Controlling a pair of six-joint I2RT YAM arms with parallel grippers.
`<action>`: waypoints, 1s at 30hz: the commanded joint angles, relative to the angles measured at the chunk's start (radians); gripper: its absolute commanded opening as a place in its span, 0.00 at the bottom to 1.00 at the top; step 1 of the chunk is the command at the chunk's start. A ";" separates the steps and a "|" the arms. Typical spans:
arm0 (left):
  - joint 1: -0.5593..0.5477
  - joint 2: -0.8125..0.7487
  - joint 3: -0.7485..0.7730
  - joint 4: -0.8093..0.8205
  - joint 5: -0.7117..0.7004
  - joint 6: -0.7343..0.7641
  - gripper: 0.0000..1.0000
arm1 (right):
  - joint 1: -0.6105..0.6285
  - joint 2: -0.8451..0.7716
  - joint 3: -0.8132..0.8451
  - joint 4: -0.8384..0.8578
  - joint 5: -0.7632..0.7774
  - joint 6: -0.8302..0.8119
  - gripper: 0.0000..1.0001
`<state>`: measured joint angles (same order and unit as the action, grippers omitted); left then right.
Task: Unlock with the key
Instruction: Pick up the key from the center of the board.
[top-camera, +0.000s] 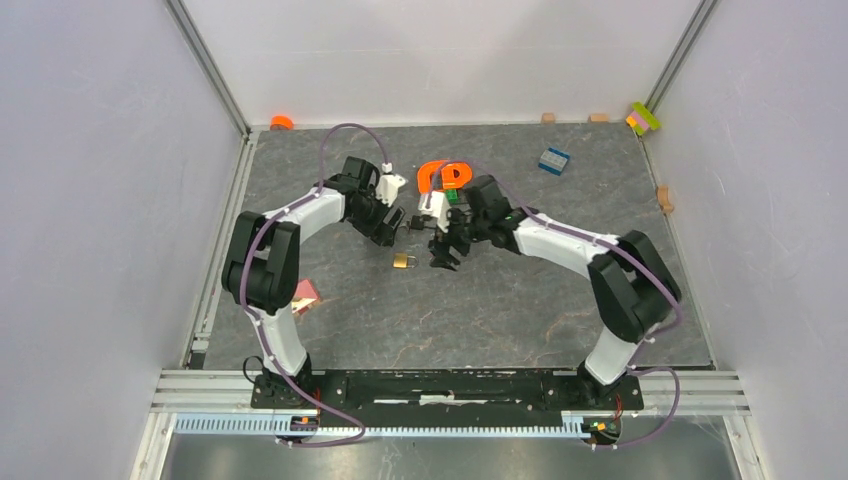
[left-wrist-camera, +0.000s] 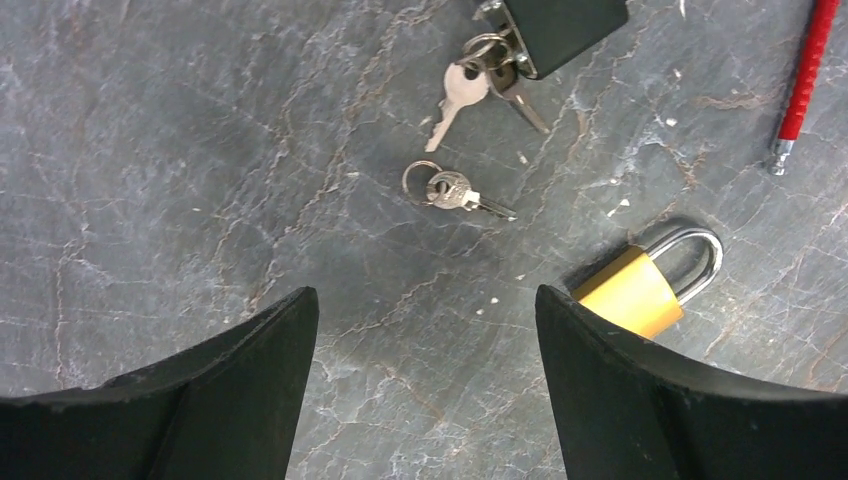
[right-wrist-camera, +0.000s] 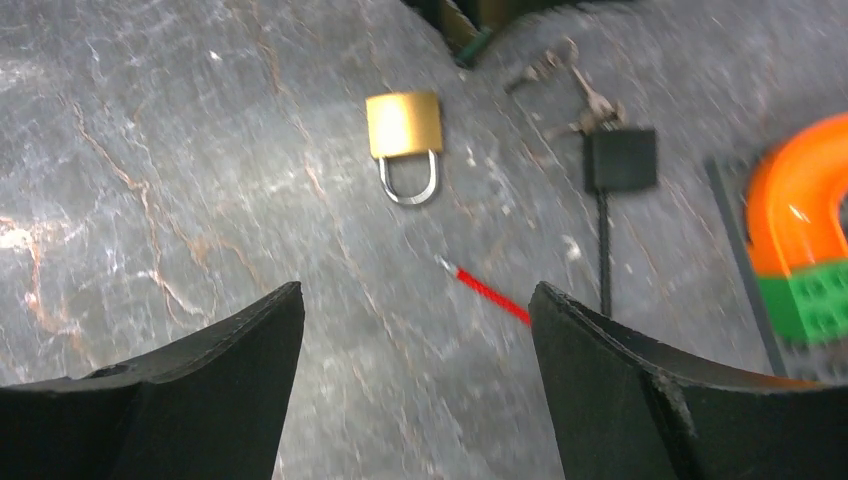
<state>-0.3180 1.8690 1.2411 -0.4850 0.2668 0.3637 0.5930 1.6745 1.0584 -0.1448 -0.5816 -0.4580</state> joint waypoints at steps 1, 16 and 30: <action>0.013 -0.026 0.041 0.015 0.060 -0.040 0.83 | 0.049 0.088 0.105 -0.009 0.026 -0.021 0.86; 0.011 0.106 0.154 0.010 0.088 -0.147 0.60 | 0.050 -0.031 -0.008 -0.003 0.053 -0.030 0.86; 0.011 0.153 0.182 -0.006 0.104 -0.205 0.42 | 0.049 -0.050 -0.057 0.031 0.064 -0.030 0.86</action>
<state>-0.3042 2.0048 1.3888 -0.4847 0.3431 0.2081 0.6437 1.6585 1.0115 -0.1623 -0.5228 -0.4770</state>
